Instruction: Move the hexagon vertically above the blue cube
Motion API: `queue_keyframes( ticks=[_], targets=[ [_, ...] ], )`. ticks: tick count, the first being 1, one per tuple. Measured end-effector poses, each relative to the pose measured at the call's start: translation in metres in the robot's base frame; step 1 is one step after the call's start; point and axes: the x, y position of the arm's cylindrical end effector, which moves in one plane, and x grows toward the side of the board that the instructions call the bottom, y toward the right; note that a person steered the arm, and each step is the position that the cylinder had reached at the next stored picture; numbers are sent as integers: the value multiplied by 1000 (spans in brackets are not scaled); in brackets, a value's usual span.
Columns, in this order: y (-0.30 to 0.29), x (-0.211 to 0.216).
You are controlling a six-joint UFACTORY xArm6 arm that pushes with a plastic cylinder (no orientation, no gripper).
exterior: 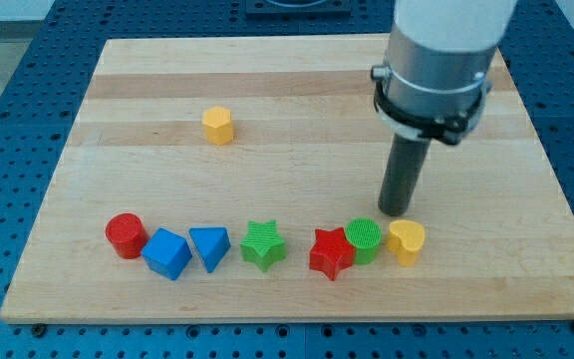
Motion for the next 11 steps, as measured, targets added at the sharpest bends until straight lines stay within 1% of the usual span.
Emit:
queue_keyframes(
  ticks=[1, 2, 3, 4, 6, 7, 8, 9, 11],
  targets=[
    [-20, -46],
    [-62, -97],
    [-89, -122],
    [-96, -123],
    [-174, -123],
    [-200, -123],
    [-216, -123],
    [-216, -123],
    [-245, -125]
  ],
)
